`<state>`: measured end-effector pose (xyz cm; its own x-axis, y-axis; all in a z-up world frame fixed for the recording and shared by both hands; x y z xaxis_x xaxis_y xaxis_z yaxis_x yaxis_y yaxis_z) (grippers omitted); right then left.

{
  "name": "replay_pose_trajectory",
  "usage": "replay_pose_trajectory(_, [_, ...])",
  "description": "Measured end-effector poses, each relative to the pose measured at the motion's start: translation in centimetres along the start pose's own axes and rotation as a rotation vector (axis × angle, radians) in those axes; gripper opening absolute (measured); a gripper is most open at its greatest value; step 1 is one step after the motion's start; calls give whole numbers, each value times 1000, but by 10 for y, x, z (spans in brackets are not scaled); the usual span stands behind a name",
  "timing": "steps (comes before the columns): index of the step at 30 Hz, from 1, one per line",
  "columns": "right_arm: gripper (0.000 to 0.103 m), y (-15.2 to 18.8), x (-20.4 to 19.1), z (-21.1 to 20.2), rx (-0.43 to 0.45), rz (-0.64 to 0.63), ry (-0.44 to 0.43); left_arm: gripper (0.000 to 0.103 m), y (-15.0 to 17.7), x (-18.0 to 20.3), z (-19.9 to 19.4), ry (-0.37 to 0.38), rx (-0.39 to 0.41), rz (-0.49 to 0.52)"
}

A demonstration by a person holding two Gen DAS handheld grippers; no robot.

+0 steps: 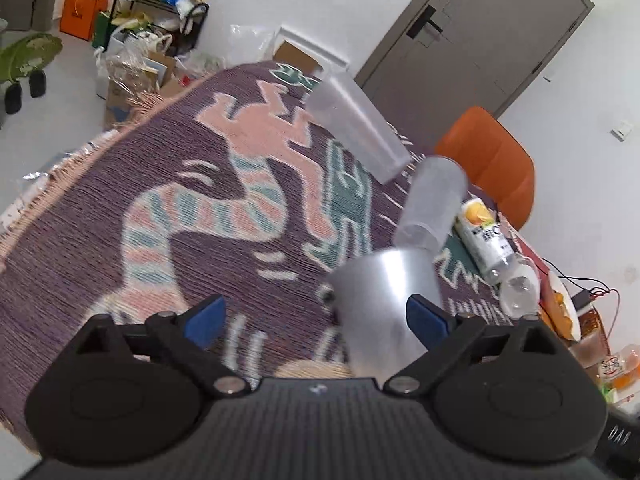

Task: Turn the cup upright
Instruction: 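Lift the HEYTEA cup with the left gripper and carry it toward the right tool, then grasp the HEYTEA cup with the right gripper while the left gripper releases it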

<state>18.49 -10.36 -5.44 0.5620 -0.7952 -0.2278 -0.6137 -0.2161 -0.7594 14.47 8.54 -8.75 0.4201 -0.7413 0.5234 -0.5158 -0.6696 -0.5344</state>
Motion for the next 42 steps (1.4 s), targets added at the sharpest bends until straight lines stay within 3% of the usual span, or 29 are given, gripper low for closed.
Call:
replay_pose_trajectory(10, [103, -13, -37, 38, -120, -84, -48, 97, -14, -43, -5, -22, 37, -24])
replay_pose_trajectory(29, [99, -15, -77, 108, -411, -258, -39, 97, -30, -86, -4, -22, 67, -11])
replay_pose_trajectory(34, [91, -13, -73, 119, -467, -284, 5, 97, -34, -90, -6, -23, 71, -9])
replay_pose_trajectory(36, [76, -14, -69, 122, -484, -263, 7, 97, -36, -89, -7, -21, 77, -12])
replay_pose_trajectory(42, [74, -26, -63, 104, -408, -221, -15, 97, -39, -79, -16, -12, 92, 16])
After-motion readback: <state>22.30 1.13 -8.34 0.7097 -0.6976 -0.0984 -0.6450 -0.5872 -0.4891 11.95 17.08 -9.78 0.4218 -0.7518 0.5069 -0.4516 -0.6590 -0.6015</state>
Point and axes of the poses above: each gripper's, at about its wrist camera, not at the fingertips, and z roughly the way its jaws point, x to its right, y to its underside, the point moved 10 cm from there along z, roughly the way its jaws point, and after that the axes turned 5 degrees about -z, right-handed, at the moved point
